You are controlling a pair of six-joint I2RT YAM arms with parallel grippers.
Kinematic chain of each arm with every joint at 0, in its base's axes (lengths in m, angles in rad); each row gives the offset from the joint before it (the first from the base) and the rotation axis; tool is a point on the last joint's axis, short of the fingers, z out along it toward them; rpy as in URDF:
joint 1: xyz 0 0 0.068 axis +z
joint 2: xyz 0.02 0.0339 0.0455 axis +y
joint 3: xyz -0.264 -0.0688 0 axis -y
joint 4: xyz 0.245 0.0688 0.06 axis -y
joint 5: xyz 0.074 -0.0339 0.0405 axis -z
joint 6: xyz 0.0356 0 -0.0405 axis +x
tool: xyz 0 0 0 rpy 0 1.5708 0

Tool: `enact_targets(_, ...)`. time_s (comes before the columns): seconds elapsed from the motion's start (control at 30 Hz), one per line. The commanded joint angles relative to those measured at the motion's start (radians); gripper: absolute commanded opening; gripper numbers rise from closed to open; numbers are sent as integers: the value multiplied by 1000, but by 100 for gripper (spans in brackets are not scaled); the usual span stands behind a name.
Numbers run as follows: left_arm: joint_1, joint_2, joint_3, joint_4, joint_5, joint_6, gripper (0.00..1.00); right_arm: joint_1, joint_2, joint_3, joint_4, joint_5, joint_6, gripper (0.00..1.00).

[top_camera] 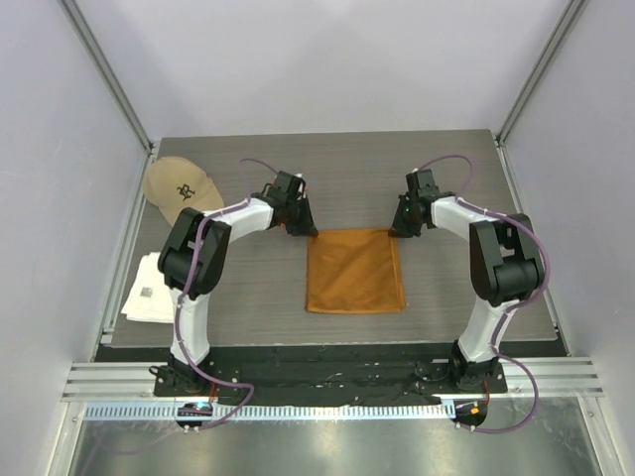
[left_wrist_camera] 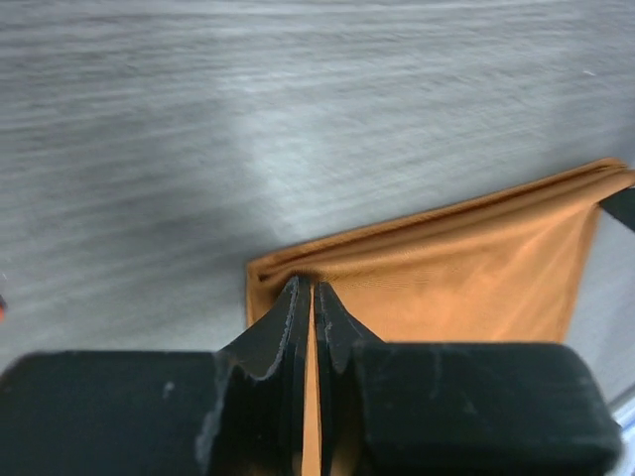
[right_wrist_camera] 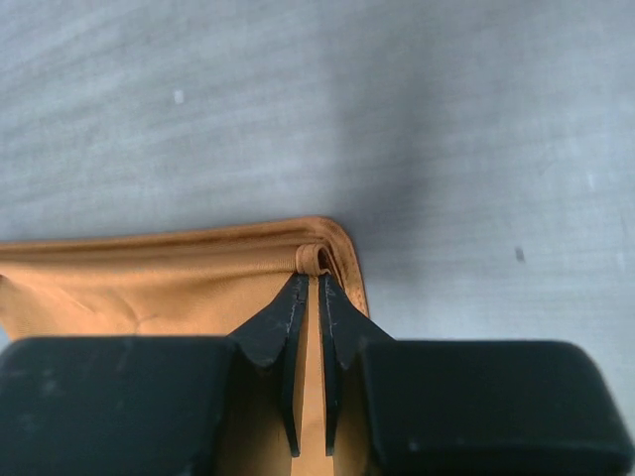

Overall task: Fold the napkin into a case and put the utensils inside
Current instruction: Smooth out the lower triangle-folded napkin at the center of the board.

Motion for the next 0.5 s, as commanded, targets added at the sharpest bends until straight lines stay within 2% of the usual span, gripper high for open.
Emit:
enact_targets(0.0, 17, 32, 52, -16, -57, 26, 9, 3, 69, 70, 40, 19, -8, 15)
enact_targets(0.23, 44, 1, 53, -61, -206, 107, 10, 4, 98, 109, 20, 51, -36, 17)
enact_targets(0.4, 49, 1, 76, -70, -166, 122, 10, 3, 112, 148, -14, 51, -42, 23)
enact_targets(0.47, 44, -34, 67, -67, -161, 127, 16, 1, 92, 173, -49, 48, -51, 29)
